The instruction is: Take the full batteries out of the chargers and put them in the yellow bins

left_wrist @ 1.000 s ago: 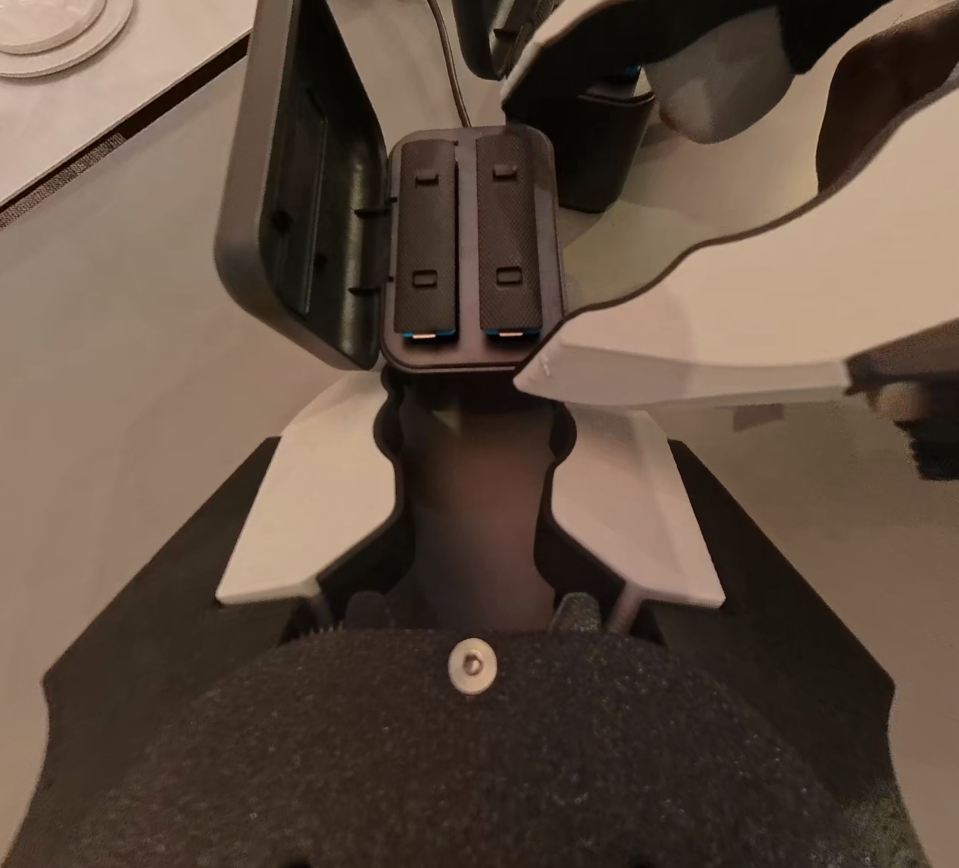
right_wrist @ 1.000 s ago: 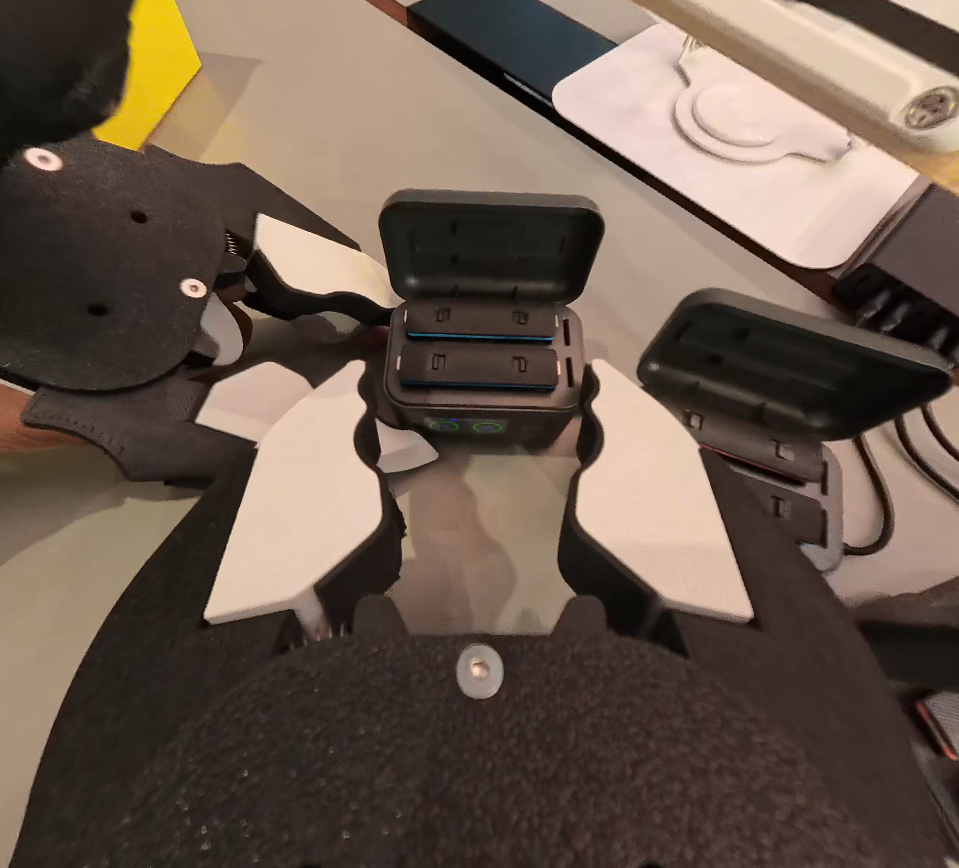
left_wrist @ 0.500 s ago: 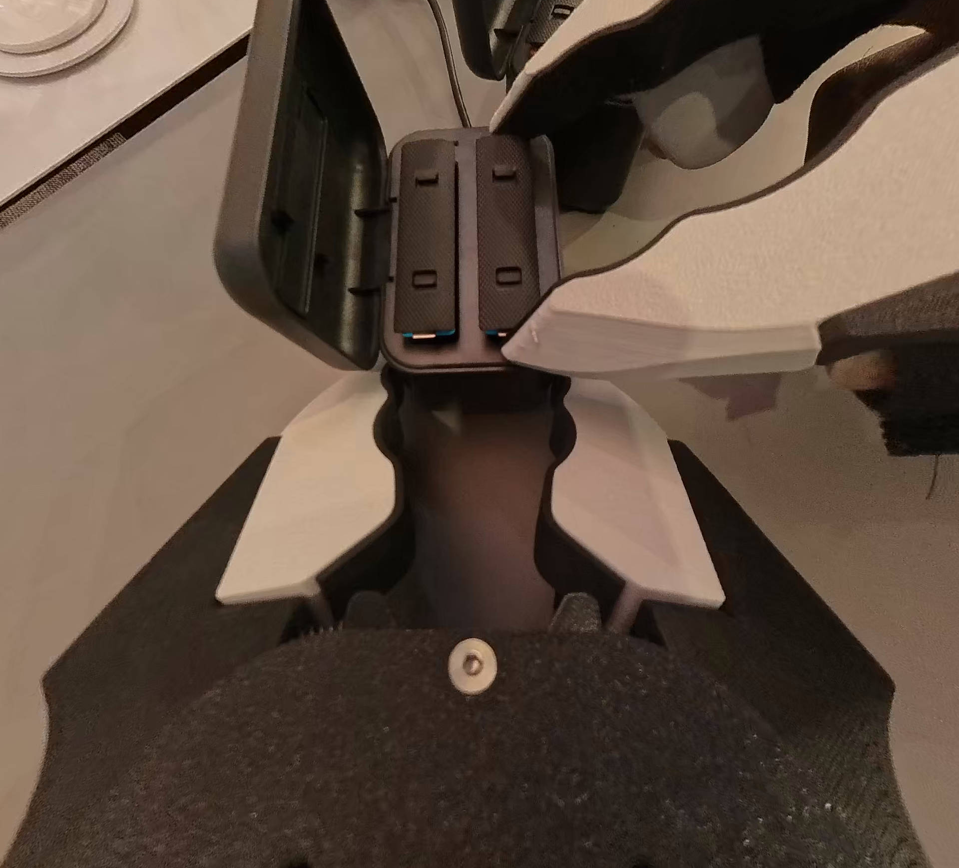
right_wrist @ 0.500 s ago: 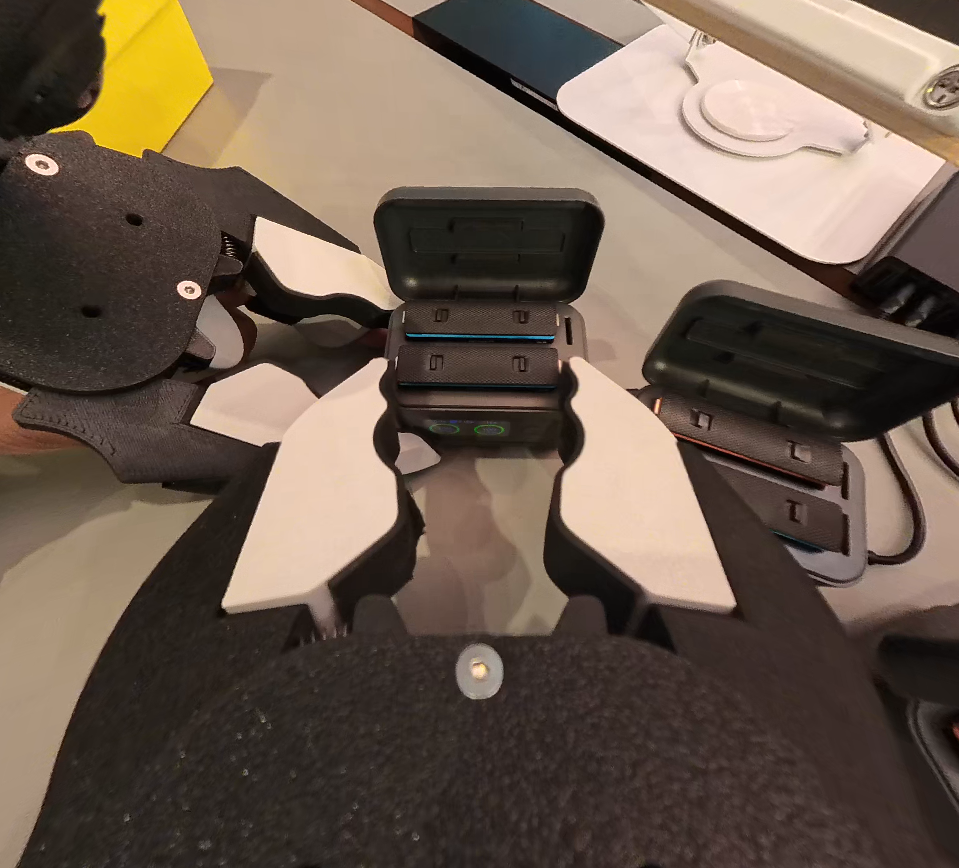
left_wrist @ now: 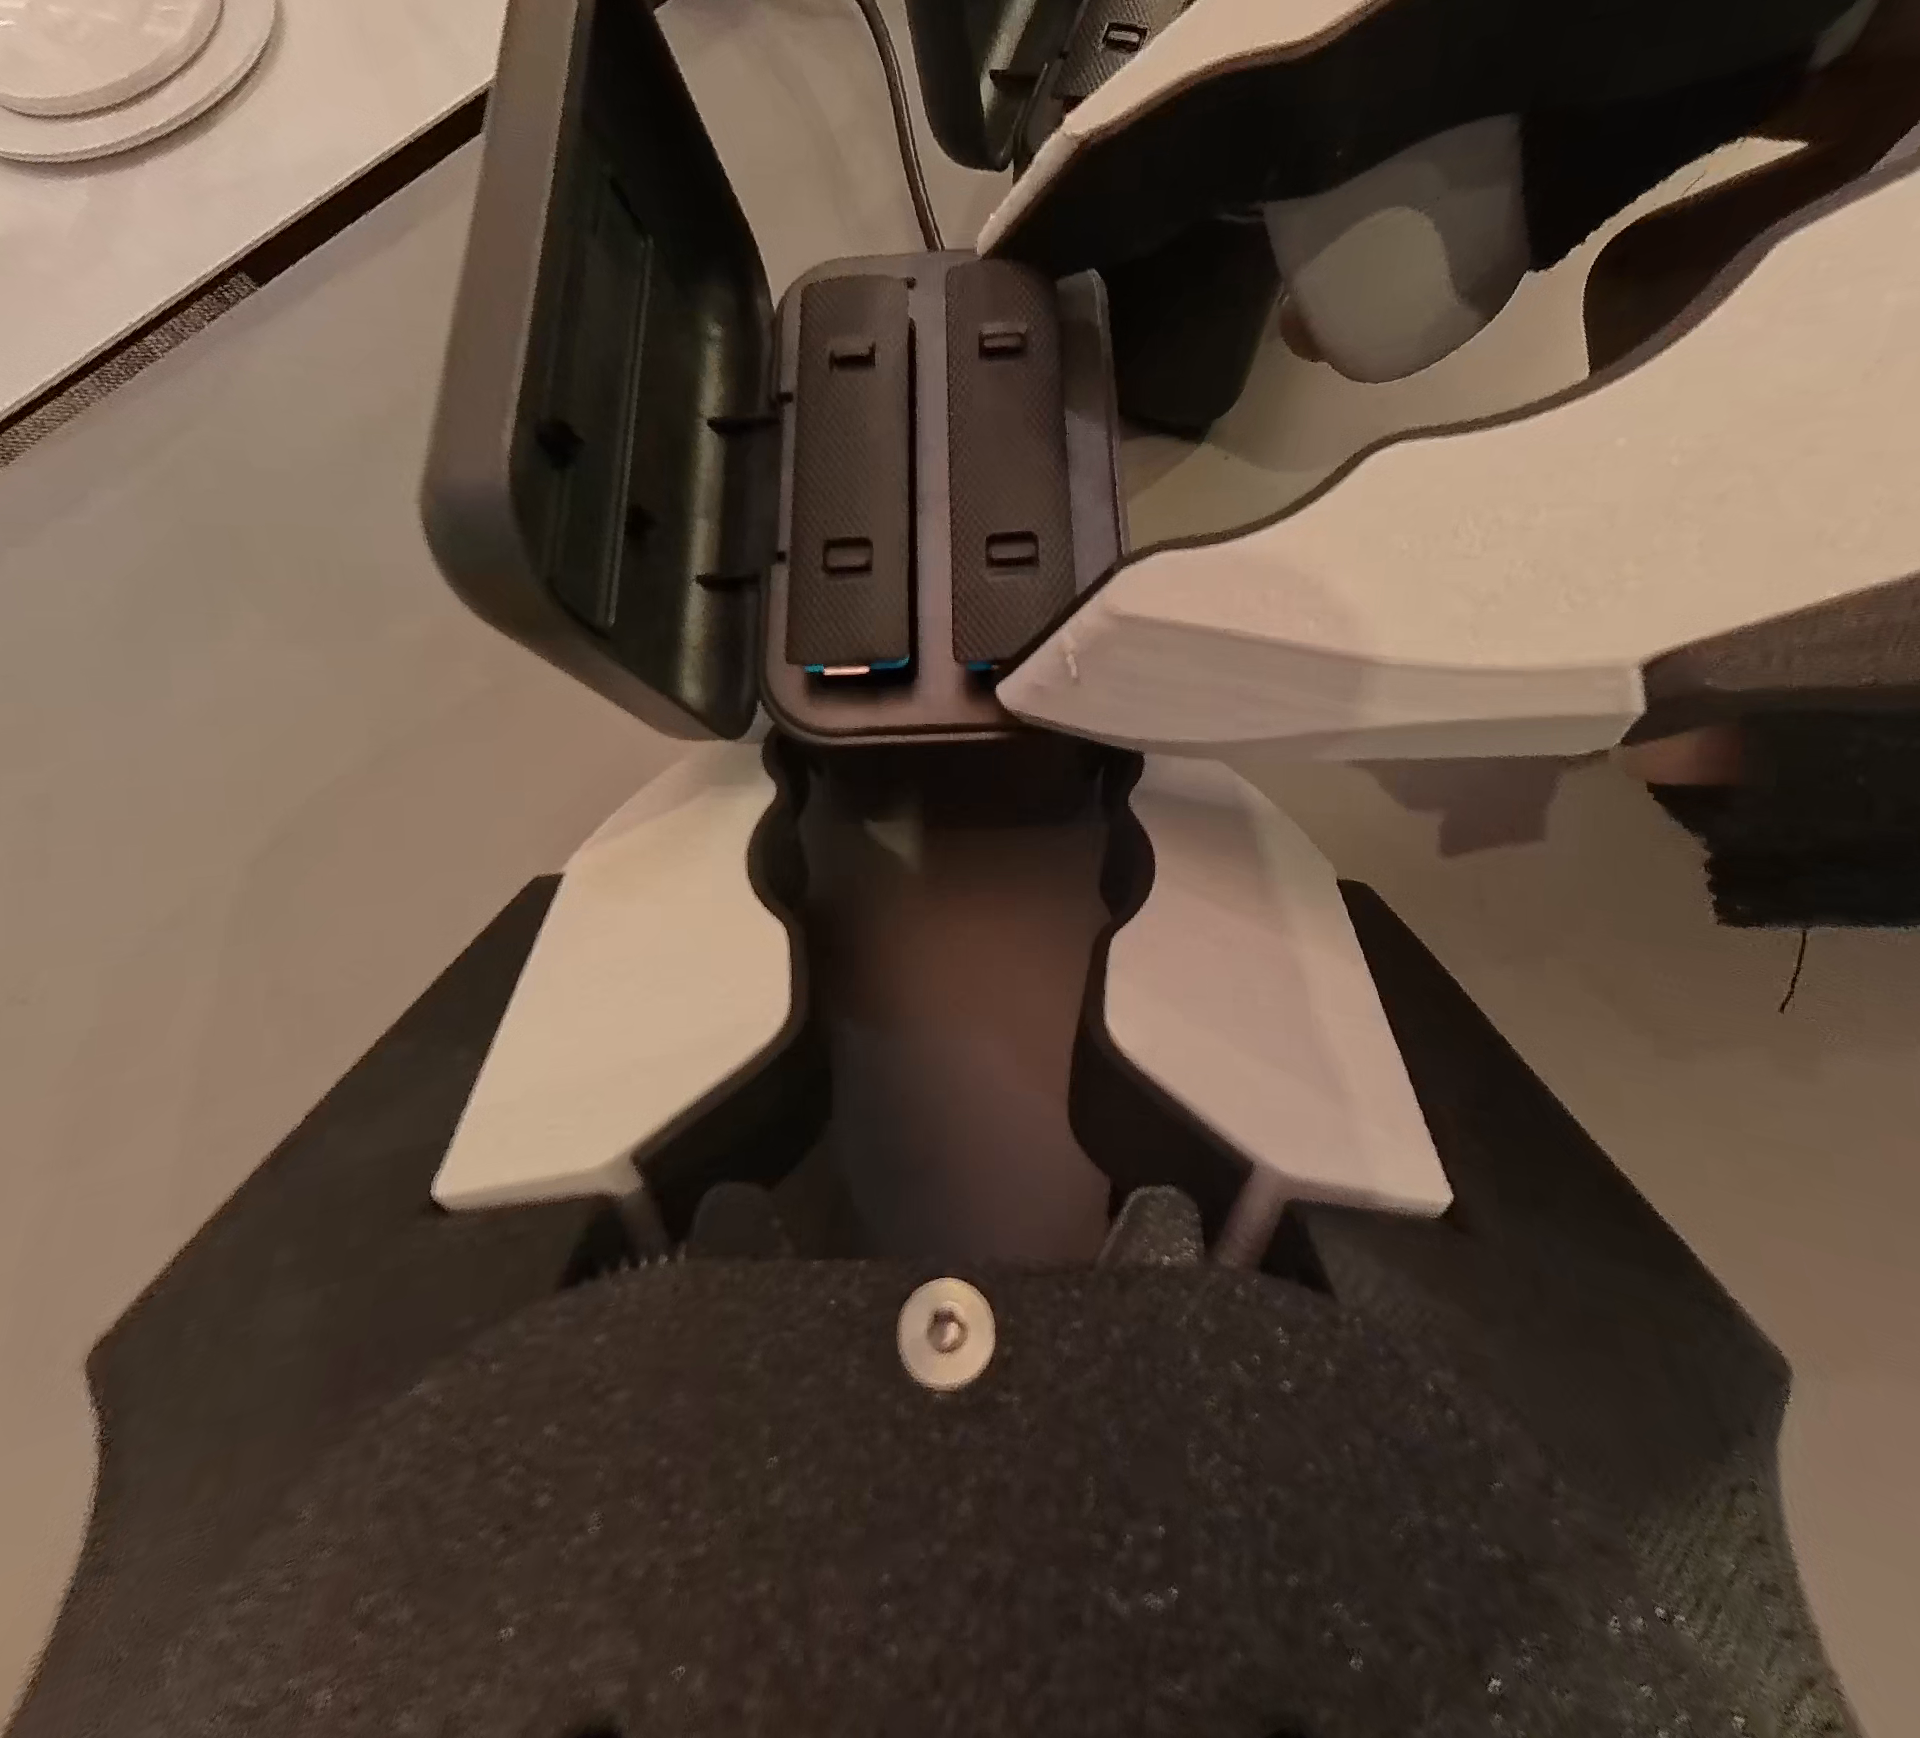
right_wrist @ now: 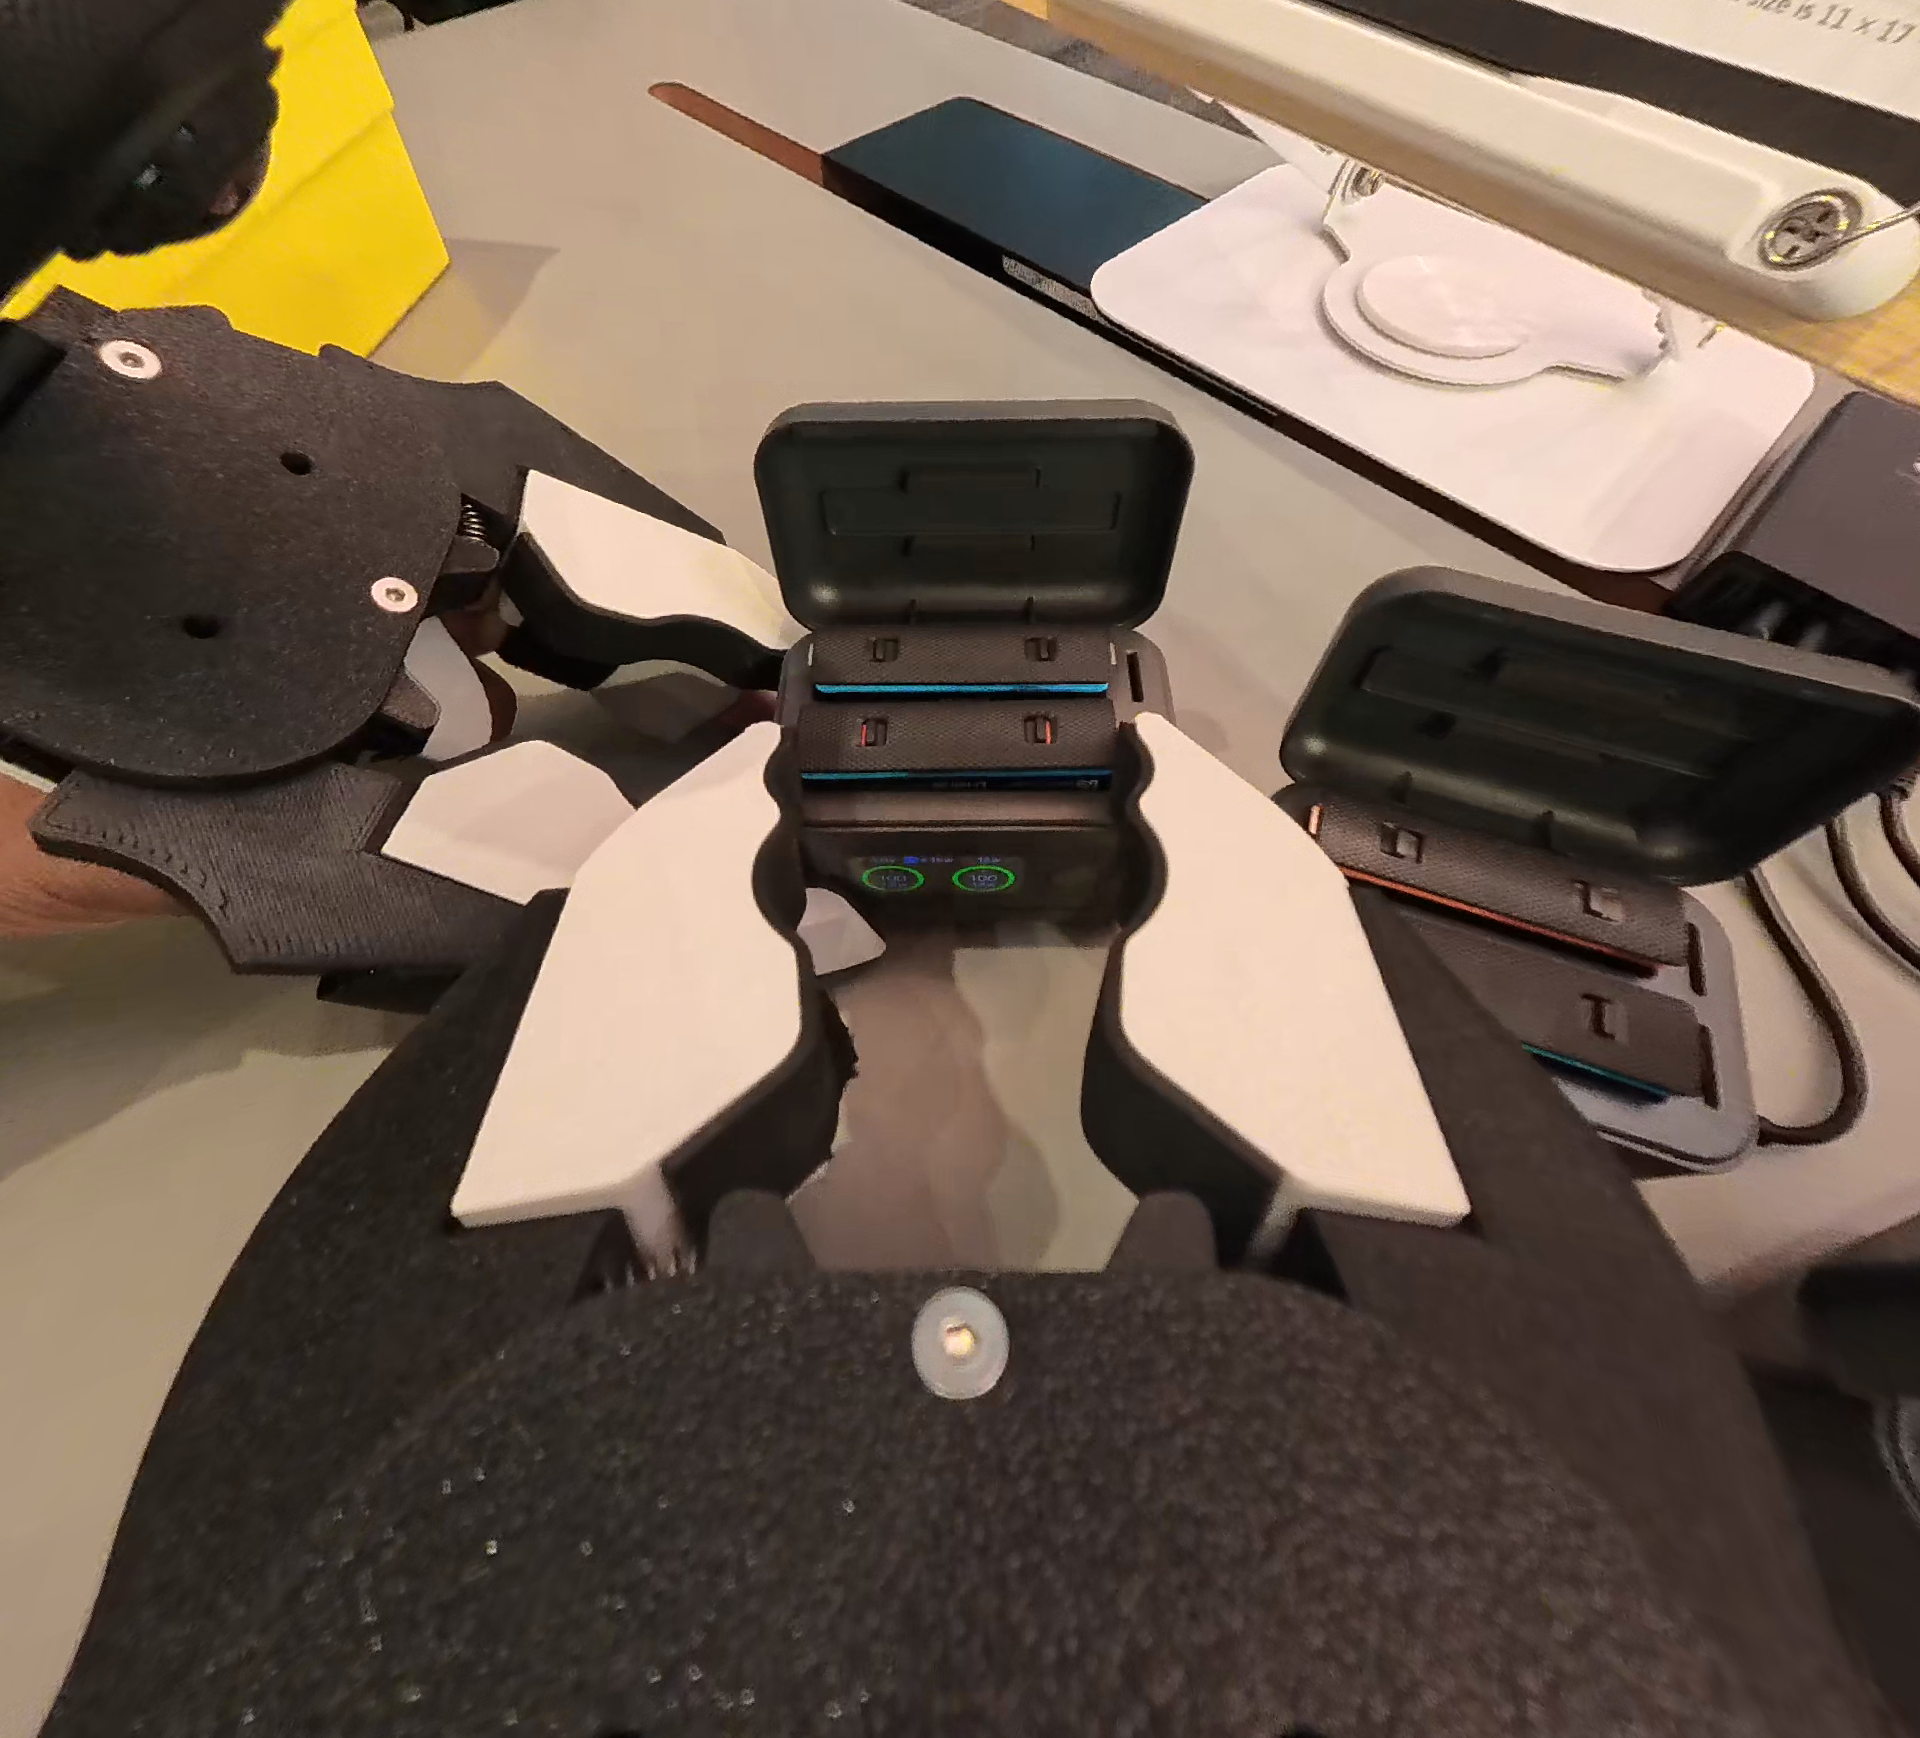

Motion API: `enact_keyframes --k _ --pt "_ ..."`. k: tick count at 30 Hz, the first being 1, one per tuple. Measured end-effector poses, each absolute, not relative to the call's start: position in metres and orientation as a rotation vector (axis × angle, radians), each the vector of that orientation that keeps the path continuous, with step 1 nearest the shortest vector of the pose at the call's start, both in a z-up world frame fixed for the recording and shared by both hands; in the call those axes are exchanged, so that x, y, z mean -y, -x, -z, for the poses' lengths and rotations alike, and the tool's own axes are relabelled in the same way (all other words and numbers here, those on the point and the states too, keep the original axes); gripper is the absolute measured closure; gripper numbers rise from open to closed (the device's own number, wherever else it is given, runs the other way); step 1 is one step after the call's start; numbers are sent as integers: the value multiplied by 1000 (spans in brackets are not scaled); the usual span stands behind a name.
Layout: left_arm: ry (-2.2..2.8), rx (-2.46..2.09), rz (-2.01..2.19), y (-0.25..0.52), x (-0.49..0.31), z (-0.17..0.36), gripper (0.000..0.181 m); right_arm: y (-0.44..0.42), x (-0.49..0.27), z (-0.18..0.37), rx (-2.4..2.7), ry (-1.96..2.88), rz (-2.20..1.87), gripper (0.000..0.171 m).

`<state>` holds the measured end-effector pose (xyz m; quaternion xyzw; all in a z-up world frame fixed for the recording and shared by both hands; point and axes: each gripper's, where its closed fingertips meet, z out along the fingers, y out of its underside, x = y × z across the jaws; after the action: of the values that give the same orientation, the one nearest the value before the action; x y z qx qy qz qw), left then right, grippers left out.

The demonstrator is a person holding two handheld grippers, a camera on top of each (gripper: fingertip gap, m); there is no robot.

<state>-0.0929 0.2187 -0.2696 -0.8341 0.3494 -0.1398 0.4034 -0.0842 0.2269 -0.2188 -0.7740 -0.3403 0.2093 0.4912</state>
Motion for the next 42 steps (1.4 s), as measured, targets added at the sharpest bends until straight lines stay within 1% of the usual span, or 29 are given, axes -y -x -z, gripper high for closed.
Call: enact_keyframes --k 6,9,10,17,30,33,38,42 --pt "2106 -881 355 93 -219 269 125 84 -228 218 786 1873 -540 115" --pt "2117 -885 347 93 -219 271 125 81 -231 188 683 1790 -641 114" --pt "2117 -884 348 93 -218 271 125 80 -232 181 699 1768 -612 114" --pt "2116 -883 351 93 -219 271 125 80 -224 169 714 1725 -641 113" --pt "2116 -871 336 95 -220 271 125 64 -231 169 674 1739 -631 113" --pt "2128 -842 313 98 -222 271 119 60 -230 165 661 1731 -632 113" --pt "2173 -806 270 104 -220 271 98 50 -229 155 619 1714 -639 113" --pt "2148 -811 182 113 -216 254 96 41 -228 145 576 1711 -674 113"
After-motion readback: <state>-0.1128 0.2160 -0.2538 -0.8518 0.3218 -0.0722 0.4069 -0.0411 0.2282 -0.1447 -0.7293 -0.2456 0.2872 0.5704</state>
